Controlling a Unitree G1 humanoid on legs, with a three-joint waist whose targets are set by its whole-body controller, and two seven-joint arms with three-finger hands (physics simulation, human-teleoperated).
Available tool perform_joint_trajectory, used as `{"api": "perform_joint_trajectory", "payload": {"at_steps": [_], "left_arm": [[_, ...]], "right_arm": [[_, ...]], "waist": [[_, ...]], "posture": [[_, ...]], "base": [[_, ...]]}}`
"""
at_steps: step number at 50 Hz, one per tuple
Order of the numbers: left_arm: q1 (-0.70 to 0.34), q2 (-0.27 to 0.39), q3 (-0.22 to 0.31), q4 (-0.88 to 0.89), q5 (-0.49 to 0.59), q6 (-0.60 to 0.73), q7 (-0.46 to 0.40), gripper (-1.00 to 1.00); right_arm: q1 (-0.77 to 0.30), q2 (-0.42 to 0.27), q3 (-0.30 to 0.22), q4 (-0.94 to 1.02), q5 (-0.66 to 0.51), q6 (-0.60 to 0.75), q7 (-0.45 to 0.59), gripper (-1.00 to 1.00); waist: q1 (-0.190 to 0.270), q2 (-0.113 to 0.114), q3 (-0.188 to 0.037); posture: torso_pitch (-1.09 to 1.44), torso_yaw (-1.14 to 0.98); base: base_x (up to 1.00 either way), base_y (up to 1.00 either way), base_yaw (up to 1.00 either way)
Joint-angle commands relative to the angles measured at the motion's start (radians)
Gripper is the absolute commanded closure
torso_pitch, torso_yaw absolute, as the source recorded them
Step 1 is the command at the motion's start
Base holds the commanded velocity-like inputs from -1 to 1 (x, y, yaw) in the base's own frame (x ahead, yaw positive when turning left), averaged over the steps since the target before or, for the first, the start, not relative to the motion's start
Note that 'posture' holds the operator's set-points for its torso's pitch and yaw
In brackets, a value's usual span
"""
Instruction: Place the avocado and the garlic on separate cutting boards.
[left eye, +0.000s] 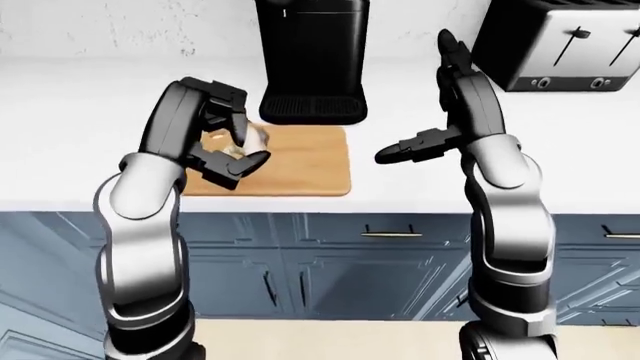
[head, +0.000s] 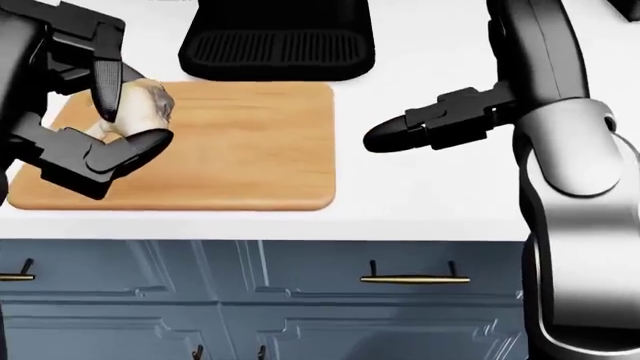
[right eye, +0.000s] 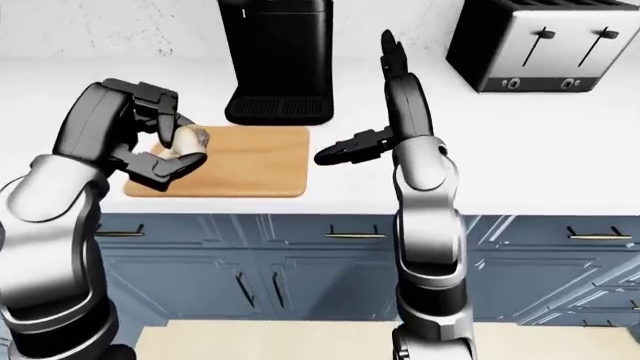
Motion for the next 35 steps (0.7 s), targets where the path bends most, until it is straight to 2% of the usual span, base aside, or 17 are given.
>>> {"api": "perform_joint_trajectory", "payload": {"at_steps": [1, 4, 14, 22, 24, 26, 35], "left_arm": [[-0.041, 0.002, 0.001, -0.014, 0.014, -0.038, 0.02, 1.0], [-0.06, -0.014, -0.011, 0.028, 0.02, -0.062, 0.031, 1.0], [-0.192, -0.054, -0.034, 0.33, 0.0, -0.198, 0.12, 1.0], [-0.32, -0.075, -0.055, 0.753, 0.001, -0.395, 0.233, 1.0], [-0.329, -0.075, -0.054, 0.783, 0.001, -0.411, 0.241, 1.0], [-0.366, -0.08, -0.06, 0.924, 0.011, -0.476, 0.285, 1.0], [-0.457, -0.084, -0.065, 1.141, 0.014, -0.582, 0.342, 1.0]], "right_arm": [[-0.031, -0.007, -0.003, -0.037, 0.001, -0.04, -0.011, -1.0], [-0.028, -0.006, -0.001, -0.034, 0.002, -0.045, -0.014, -1.0], [-0.024, -0.008, -0.004, -0.044, 0.007, -0.037, -0.016, -1.0], [-0.024, -0.012, -0.007, -0.052, 0.016, -0.033, -0.017, -1.0], [-0.024, -0.012, -0.007, -0.053, 0.017, -0.033, -0.017, -1.0], [-0.013, -0.008, -0.009, -0.028, 0.023, -0.063, -0.025, -1.0], [0.015, -0.004, -0.01, -0.012, 0.035, -0.099, -0.038, -1.0]], "waist": [[0.0, -0.001, -0.03], [0.0, -0.003, -0.03], [0.002, -0.009, -0.03], [0.004, -0.01, -0.032], [0.005, -0.01, -0.035], [0.003, -0.01, -0.036], [0.001, -0.012, -0.042]], "posture": [[0.0, 0.0], [0.0, 0.0], [0.0, 0.0], [0.0, 0.0], [0.0, 0.0], [0.0, 0.0], [0.0, 0.0]], "base": [[0.0, 0.0, 0.0], [0.0, 0.0, 0.0], [0.0, 0.0, 0.0], [0.0, 0.0, 0.0], [0.0, 0.0, 0.0], [0.0, 0.0, 0.0], [0.0, 0.0, 0.0]]}}
